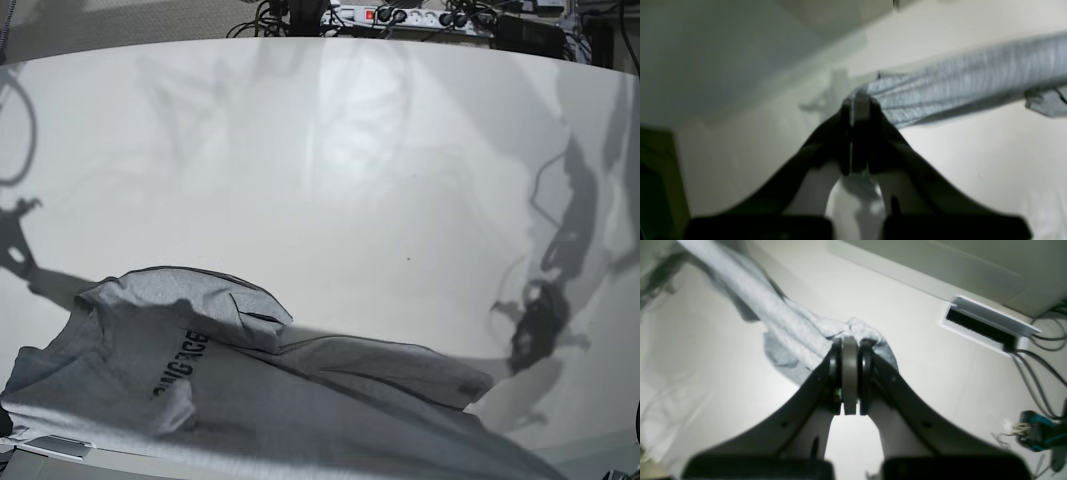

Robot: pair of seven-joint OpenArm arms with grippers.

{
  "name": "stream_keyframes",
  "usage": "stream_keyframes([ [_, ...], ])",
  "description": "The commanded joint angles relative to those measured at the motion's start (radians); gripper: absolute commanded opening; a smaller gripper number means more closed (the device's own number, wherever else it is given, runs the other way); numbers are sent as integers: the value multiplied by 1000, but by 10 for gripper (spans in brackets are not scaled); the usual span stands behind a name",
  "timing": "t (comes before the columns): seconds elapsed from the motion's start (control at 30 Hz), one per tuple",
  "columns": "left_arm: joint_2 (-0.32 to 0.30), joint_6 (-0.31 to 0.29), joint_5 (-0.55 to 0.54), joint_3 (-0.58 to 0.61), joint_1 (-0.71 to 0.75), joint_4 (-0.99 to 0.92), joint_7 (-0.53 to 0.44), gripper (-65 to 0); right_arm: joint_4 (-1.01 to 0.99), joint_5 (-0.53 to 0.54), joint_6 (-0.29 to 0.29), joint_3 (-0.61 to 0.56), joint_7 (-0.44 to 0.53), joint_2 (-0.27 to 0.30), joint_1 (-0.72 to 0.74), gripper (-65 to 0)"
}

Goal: Layout the t-shirt on the table in an organized manner, then fold the t-shirt properly
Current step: 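Lift the shirt with both grippers and stretch it between them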

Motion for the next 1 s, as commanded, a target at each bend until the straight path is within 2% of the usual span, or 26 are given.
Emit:
stream_keyframes([
  [0.0,-10,-11,-36,-8,-45,6,-5,-650,11,39,5,10,10,27,30,-650],
  [0.1,-39,-17,-121,-8,-45,5,56,-650,11,84,3,10,-16,38,14,-650],
  [0.17,-61,-48,-199,-8,-45,5,133,-650,11,111,2,10,-30,44,-24,-650],
  [0.27,-95,-109,-390,-8,-45,5,294,-650,12,188,2,10,-31,48,-109,-650],
  [0.37,-136,-165,-607,-8,-45,6,397,-650,13,338,3,10,-31,48,-200,-650],
  [0.4,-149,-176,-665,-8,-38,6,427,-650,13,338,9,10,-31,48,-227,-650],
  [0.73,-288,-195,-665,-8,325,48,434,-650,17,338,12,10,-31,62,-493,-650],
  [0.9,-305,-246,-665,-8,505,48,434,-650,17,338,12,10,-31,39,-591,-650],
  [0.97,-304,-246,-665,-8,562,48,426,-650,17,338,12,10,-31,21,-618,-650],
])
